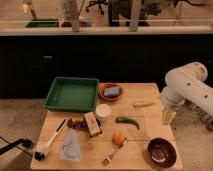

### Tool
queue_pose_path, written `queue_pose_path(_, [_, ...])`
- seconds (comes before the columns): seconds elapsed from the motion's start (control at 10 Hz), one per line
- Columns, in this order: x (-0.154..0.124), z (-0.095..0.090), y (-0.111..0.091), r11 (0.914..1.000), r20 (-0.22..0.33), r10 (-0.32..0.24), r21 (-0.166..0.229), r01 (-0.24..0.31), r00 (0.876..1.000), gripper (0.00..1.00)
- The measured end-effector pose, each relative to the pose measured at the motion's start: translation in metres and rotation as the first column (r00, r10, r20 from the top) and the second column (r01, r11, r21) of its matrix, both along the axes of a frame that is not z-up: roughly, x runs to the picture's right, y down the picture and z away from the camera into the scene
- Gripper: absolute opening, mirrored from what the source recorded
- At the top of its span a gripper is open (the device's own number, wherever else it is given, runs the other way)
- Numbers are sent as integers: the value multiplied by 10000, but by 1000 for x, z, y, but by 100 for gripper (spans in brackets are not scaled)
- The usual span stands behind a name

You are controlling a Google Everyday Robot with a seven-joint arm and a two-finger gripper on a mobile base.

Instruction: Place banana in paper cup

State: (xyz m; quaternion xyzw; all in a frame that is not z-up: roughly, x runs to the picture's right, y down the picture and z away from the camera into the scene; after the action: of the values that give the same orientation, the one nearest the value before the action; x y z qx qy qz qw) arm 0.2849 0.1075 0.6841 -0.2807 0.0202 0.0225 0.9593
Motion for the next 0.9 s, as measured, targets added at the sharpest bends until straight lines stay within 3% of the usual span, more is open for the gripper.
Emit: queue_pose_path(0.9, [0,0,0,10000,0,0,-1,0,10000,80])
